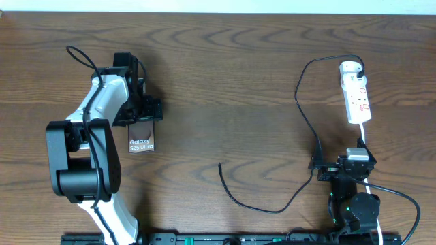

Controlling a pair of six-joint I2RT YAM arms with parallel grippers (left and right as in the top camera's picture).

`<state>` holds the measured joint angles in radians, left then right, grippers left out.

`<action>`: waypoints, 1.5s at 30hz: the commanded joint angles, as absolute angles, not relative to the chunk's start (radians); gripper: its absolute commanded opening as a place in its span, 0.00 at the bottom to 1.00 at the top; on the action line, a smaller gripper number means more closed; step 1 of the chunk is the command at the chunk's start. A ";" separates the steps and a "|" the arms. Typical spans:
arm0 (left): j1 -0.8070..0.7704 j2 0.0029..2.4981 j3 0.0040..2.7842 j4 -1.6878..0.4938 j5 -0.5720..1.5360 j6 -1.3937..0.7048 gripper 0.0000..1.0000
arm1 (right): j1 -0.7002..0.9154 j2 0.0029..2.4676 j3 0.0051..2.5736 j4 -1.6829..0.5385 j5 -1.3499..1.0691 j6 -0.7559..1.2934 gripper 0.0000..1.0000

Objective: Plug charger to phone and switch on socket
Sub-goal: 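Lower the left gripper and close it on the phone's sides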

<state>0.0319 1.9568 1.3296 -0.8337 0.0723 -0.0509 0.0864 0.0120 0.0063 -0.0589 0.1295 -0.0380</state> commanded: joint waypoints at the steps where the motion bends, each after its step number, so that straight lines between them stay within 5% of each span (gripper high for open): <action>1: 0.035 1.958 1.324 -0.845 0.067 -0.022 0.98 | 0.080 0.007 0.006 -0.063 0.132 -0.050 0.99; 45: 0.035 1.958 1.262 -0.810 0.066 0.060 0.98 | 0.080 0.007 0.006 -0.063 0.132 -0.050 0.99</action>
<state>0.0319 1.9568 1.2663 -0.8047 0.0719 0.0498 0.0864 0.0120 0.0063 -0.0589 0.1295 -0.0380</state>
